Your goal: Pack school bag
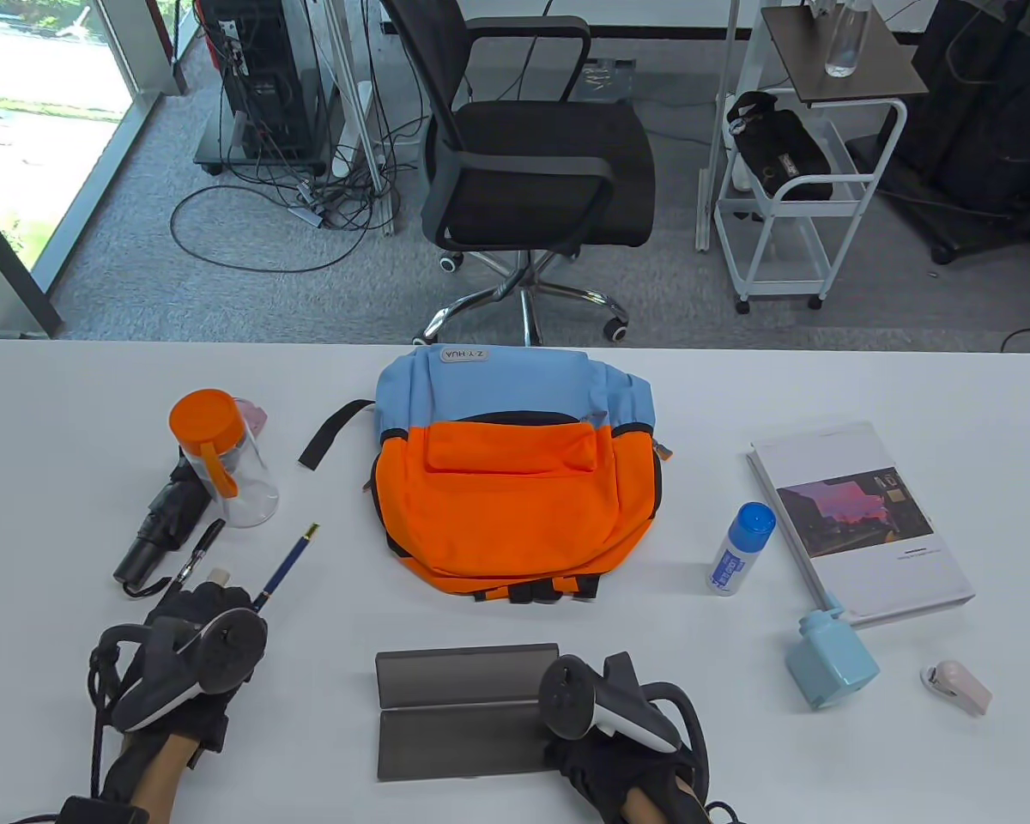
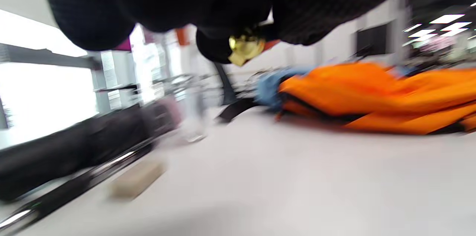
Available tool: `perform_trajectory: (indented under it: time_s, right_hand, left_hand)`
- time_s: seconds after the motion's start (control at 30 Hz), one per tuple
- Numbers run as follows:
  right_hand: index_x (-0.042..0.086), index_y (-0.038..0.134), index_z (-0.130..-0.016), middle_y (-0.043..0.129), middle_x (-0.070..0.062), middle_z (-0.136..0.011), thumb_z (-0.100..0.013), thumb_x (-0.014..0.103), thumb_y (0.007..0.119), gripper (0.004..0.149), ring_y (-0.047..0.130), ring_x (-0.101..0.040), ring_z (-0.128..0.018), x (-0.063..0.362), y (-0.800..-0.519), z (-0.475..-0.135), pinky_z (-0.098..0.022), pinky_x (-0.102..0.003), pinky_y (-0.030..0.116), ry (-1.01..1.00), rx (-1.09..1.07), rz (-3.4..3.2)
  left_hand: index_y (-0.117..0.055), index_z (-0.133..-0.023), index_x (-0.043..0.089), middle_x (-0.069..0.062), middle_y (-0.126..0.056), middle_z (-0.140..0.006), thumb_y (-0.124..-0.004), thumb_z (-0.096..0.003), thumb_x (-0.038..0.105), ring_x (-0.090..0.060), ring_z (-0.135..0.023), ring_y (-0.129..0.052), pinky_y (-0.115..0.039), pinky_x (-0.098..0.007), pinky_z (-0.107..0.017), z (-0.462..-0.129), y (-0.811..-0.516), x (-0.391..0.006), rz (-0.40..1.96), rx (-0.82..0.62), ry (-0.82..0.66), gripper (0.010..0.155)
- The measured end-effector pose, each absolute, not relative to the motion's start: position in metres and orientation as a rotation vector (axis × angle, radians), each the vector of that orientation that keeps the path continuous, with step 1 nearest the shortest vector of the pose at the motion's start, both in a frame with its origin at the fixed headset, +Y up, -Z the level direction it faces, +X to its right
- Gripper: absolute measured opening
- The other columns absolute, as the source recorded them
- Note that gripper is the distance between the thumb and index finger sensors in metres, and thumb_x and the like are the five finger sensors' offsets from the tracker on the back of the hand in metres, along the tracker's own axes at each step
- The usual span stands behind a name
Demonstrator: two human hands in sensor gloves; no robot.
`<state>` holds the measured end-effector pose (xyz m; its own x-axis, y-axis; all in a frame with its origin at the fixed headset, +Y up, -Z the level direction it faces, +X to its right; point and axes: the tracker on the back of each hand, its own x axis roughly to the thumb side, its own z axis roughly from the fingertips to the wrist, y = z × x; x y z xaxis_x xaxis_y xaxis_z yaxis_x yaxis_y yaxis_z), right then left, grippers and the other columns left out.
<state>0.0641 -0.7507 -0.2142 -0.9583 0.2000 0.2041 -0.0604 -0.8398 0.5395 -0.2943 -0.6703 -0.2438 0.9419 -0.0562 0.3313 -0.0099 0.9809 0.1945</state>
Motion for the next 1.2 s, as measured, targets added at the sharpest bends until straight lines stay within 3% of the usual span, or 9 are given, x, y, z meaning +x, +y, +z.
perform_trajectory:
  time_s: [0.07, 0.13, 0.27, 0.37, 0.57, 0.67, 0.8, 1.03, 1.2]
  right_hand:
    - [0.009, 0.077, -0.078, 0.088, -0.01, -0.059, -0.046, 0.039, 0.074, 0.044, 0.091, -0.031, -0.049, 0.064, -0.751, -0.214, -0.061, -0.067, 0.062, 0.822, 0.382, 2.861]
    - [0.009, 0.077, -0.078, 0.088, -0.011, -0.059, -0.046, 0.037, 0.073, 0.043, 0.09, -0.032, -0.048, 0.064, -0.751, -0.214, -0.061, -0.067, 0.061, 0.818, 0.388, 2.853]
    - [0.009, 0.077, -0.078, 0.088, -0.011, -0.059, -0.046, 0.037, 0.074, 0.043, 0.091, -0.031, -0.048, 0.065, -0.751, -0.215, -0.061, -0.067, 0.061, 0.817, 0.389, 2.843]
    - [0.009, 0.077, -0.078, 0.088, -0.011, -0.059, -0.046, 0.038, 0.074, 0.043, 0.091, -0.031, -0.048, 0.065, -0.751, -0.215, -0.061, -0.067, 0.061, 0.82, 0.391, 2.844]
    - [0.009, 0.076, -0.079, 0.088, -0.011, -0.06, -0.045, 0.039, 0.075, 0.045, 0.09, -0.032, -0.049, 0.065, -0.751, -0.215, -0.061, -0.067, 0.061, 0.827, 0.393, 2.845]
    - [0.009, 0.076, -0.079, 0.088, -0.011, -0.06, -0.045, 0.039, 0.074, 0.045, 0.09, -0.032, -0.049, 0.065, -0.751, -0.215, -0.061, -0.067, 0.061, 0.826, 0.394, 2.844]
    - [0.009, 0.076, -0.079, 0.087, -0.011, -0.06, -0.045, 0.039, 0.075, 0.045, 0.09, -0.032, -0.049, 0.066, -0.751, -0.215, -0.061, -0.067, 0.06, 0.827, 0.398, 2.837]
    - [0.009, 0.076, -0.079, 0.087, -0.011, -0.06, -0.045, 0.039, 0.075, 0.045, 0.09, -0.032, -0.049, 0.065, -0.751, -0.215, -0.061, -0.067, 0.06, 0.833, 0.397, 2.839]
    - [0.009, 0.076, -0.079, 0.087, -0.011, -0.06, -0.045, 0.039, 0.074, 0.045, 0.09, -0.032, -0.049, 0.064, -0.751, -0.216, -0.061, -0.067, 0.061, 0.841, 0.399, 2.842]
  left_hand:
    - [-0.093, -0.079, -0.002, -0.004, -0.094, -0.052, -0.083, -0.0465, 0.042, -0.014, -0.035, -0.09, -0.089, -0.046, -0.045, -0.234, -0.658, -0.278, 0.019, 0.272, -0.521, 0.055]
    - [-0.093, -0.079, -0.002, -0.004, -0.094, -0.053, -0.082, -0.0468, 0.041, -0.014, -0.035, -0.09, -0.089, -0.047, -0.045, -0.223, -0.651, -0.259, 0.044, 0.261, -0.598, 0.055]
    - [-0.092, -0.081, -0.002, -0.004, -0.094, -0.054, -0.082, -0.0478, 0.041, -0.015, -0.037, -0.09, -0.088, -0.047, -0.047, -0.203, -0.672, -0.204, -0.05, 0.051, -0.811, 0.055]
    - [-0.093, -0.08, -0.001, -0.004, -0.094, -0.054, -0.082, -0.0472, 0.041, -0.014, -0.037, -0.09, -0.089, -0.047, -0.047, -0.198, -0.696, -0.174, -0.189, -0.052, -0.892, 0.055]
    - [-0.094, -0.08, 0.0, -0.003, -0.095, -0.052, -0.082, -0.0475, 0.042, -0.013, -0.035, -0.091, -0.09, -0.046, -0.045, -0.189, -0.722, -0.143, -0.307, -0.064, -0.97, 0.054]
    - [-0.095, -0.081, 0.008, 0.0, -0.098, -0.054, -0.082, -0.0473, 0.042, -0.011, -0.034, -0.093, -0.092, -0.043, -0.042, -0.193, -0.724, -0.142, -0.31, -0.003, -0.93, 0.05]
    - [-0.097, -0.08, 0.01, 0.0, -0.1, -0.053, -0.081, -0.0472, 0.043, -0.011, -0.033, -0.096, -0.093, -0.043, -0.042, -0.203, -0.693, -0.165, -0.099, 0.118, -0.791, 0.049]
    - [-0.097, -0.081, 0.011, -0.001, -0.1, -0.055, -0.079, -0.0478, 0.044, -0.015, -0.037, -0.099, -0.092, -0.046, -0.044, -0.238, -0.657, -0.267, 0.001, 0.333, -0.304, 0.051]
    - [-0.098, -0.081, 0.01, -0.001, -0.102, -0.056, -0.079, -0.0491, 0.045, -0.015, -0.037, -0.102, -0.093, -0.046, -0.043, -0.272, -0.663, -0.326, -0.007, 0.257, 0.002, 0.051]
